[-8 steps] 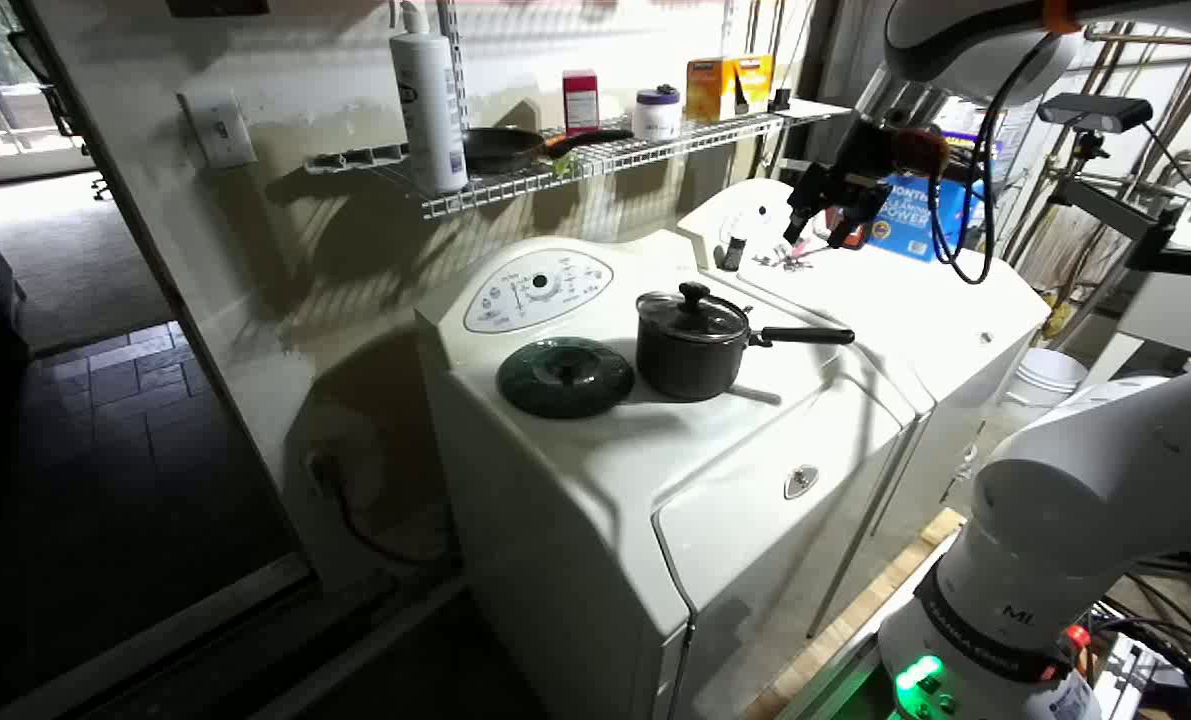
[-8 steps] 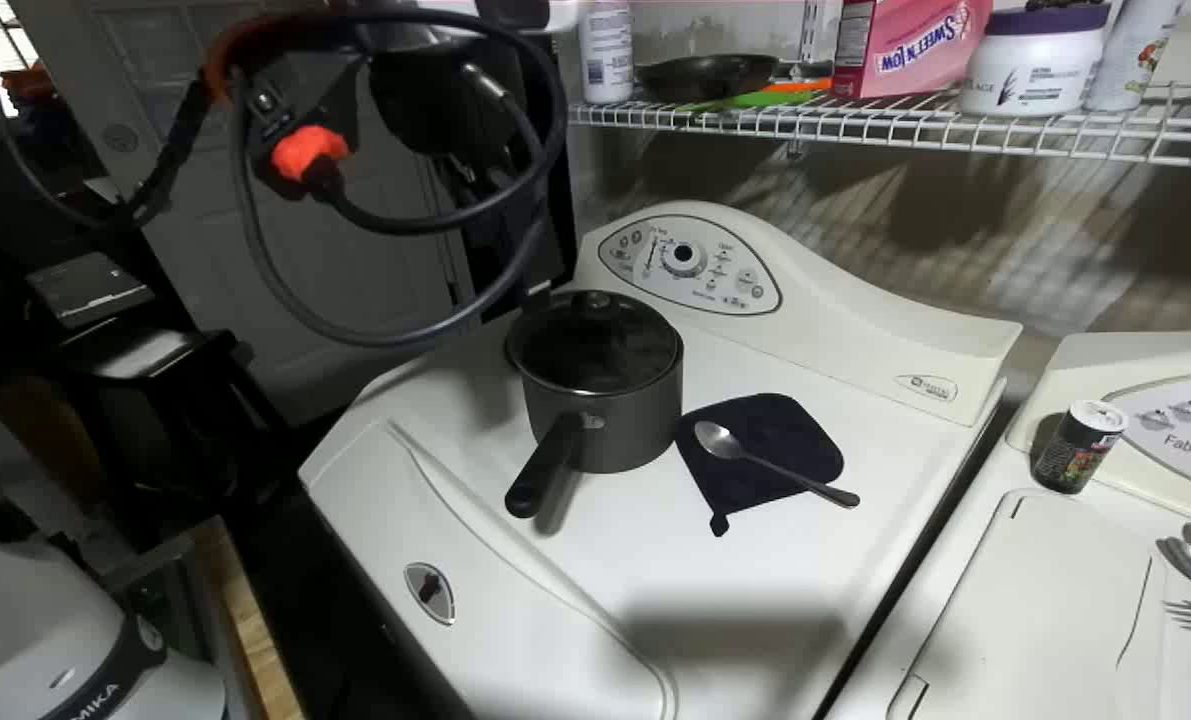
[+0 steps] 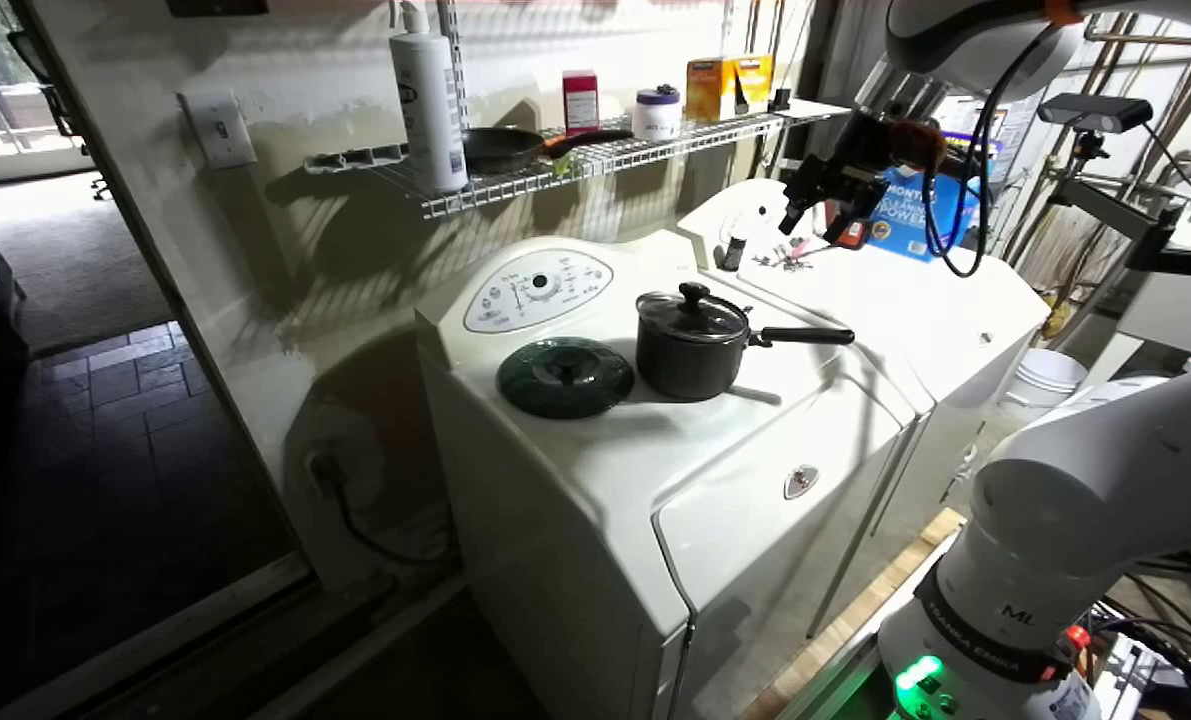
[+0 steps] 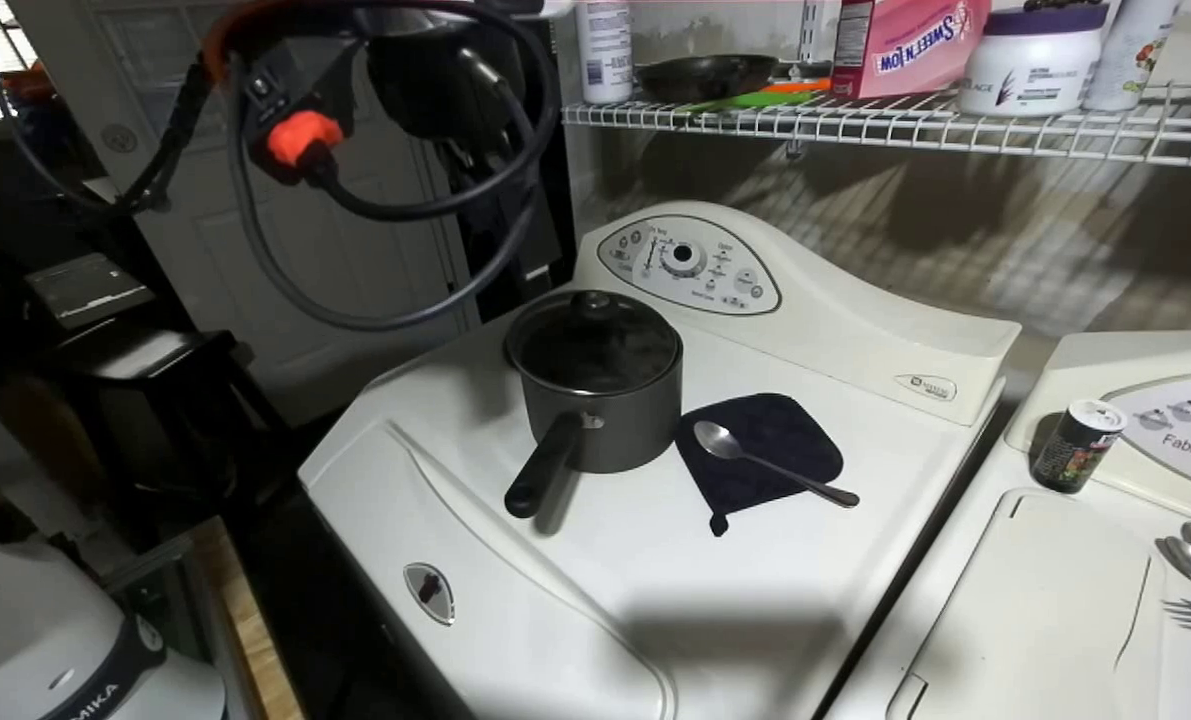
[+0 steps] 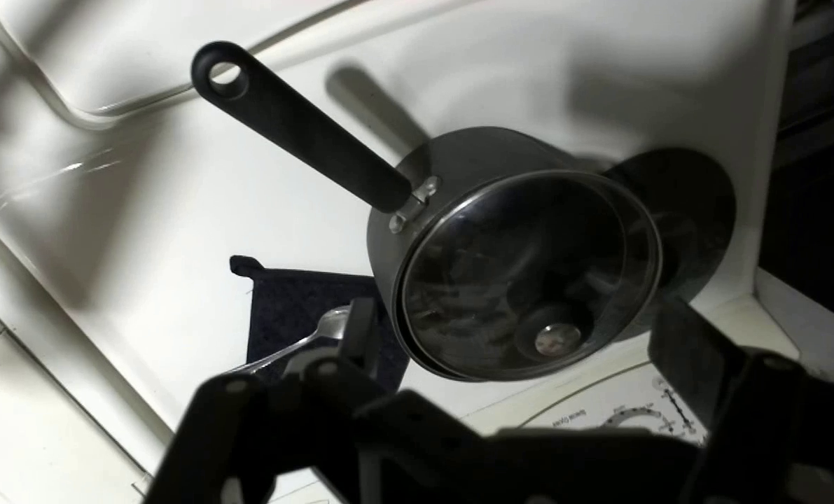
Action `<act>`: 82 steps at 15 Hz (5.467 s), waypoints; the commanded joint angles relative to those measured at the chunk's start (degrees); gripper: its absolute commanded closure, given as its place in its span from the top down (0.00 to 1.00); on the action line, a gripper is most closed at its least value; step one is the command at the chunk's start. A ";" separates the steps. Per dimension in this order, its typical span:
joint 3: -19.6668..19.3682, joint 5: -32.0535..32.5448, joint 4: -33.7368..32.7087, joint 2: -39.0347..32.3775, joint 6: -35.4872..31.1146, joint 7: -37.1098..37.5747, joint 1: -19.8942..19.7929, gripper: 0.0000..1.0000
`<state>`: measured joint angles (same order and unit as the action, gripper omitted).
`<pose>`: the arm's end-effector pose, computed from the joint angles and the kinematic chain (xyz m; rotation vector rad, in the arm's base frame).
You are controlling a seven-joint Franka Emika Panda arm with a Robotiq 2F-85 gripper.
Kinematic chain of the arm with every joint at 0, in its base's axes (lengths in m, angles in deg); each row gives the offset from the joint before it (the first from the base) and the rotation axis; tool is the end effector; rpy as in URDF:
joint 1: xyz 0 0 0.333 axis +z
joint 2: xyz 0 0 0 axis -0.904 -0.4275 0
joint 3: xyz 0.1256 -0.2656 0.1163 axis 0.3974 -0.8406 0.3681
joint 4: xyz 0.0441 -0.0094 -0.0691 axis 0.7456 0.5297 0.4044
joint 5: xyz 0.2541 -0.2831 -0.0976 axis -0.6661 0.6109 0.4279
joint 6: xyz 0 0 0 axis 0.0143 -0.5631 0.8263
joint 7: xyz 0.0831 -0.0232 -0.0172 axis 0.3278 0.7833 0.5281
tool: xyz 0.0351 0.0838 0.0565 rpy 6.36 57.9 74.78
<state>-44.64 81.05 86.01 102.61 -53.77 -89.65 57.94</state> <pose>0.3540 -0.1793 0.5322 -2.8616 0.4165 -0.3479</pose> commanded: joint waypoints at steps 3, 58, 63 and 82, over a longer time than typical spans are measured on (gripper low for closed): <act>3.16 -9.42 -12.67 -9.45 -3.77 12.79 -0.84 1.00; 4.82 -17.61 -64.77 -77.46 15.27 40.03 -18.14 1.00; 4.60 -17.70 -65.35 -79.00 10.94 41.16 -17.94 0.74; 3.91 -15.71 -66.40 -80.97 9.38 43.39 -17.52 0.78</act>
<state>-40.83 64.82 22.46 23.51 -44.32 -47.90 40.76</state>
